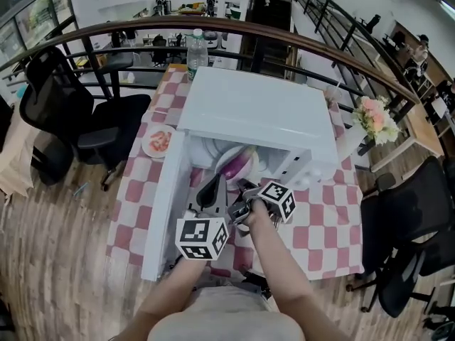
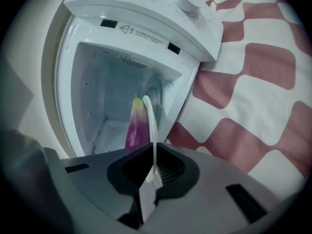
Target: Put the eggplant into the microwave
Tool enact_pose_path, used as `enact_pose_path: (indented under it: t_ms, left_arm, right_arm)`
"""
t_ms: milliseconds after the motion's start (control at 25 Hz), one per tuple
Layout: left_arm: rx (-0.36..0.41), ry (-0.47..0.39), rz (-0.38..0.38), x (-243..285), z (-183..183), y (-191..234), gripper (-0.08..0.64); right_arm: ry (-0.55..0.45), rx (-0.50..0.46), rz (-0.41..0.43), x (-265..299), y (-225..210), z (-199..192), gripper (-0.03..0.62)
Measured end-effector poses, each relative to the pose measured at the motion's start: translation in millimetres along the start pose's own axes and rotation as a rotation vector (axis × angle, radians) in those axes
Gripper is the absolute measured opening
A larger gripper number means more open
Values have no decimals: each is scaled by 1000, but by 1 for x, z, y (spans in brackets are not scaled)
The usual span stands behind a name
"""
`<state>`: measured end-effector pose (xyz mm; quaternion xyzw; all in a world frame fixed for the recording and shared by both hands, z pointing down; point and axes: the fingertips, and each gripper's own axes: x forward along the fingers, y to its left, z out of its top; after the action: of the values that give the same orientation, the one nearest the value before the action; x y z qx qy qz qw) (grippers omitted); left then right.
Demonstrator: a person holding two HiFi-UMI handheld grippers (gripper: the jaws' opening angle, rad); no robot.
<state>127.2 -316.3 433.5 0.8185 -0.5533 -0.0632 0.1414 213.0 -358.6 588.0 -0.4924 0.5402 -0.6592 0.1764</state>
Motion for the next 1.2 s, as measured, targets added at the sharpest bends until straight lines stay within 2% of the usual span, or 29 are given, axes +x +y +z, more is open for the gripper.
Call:
enact_pose_path:
  t_ms: [640, 840, 1040, 1120, 1200]
  left_arm:
    - [-19, 24, 24, 9, -8, 12, 3]
    - [-29, 38, 24, 8, -10, 15, 3]
    - [-46, 43, 33, 9, -9, 22, 3]
    - [-51, 46, 34, 9, -10, 24, 3]
    - [-56, 48, 36, 10, -10, 26, 3]
  right_arm:
    - [-59, 59, 45, 25, -6, 20, 35]
    - [-96, 102, 89, 29, -3, 28, 35]
    - [-69, 60, 90, 35, 1, 29, 35]
    - [-65, 48, 97, 35, 2, 29, 51]
    - [-57, 51, 119, 33, 2, 28, 125]
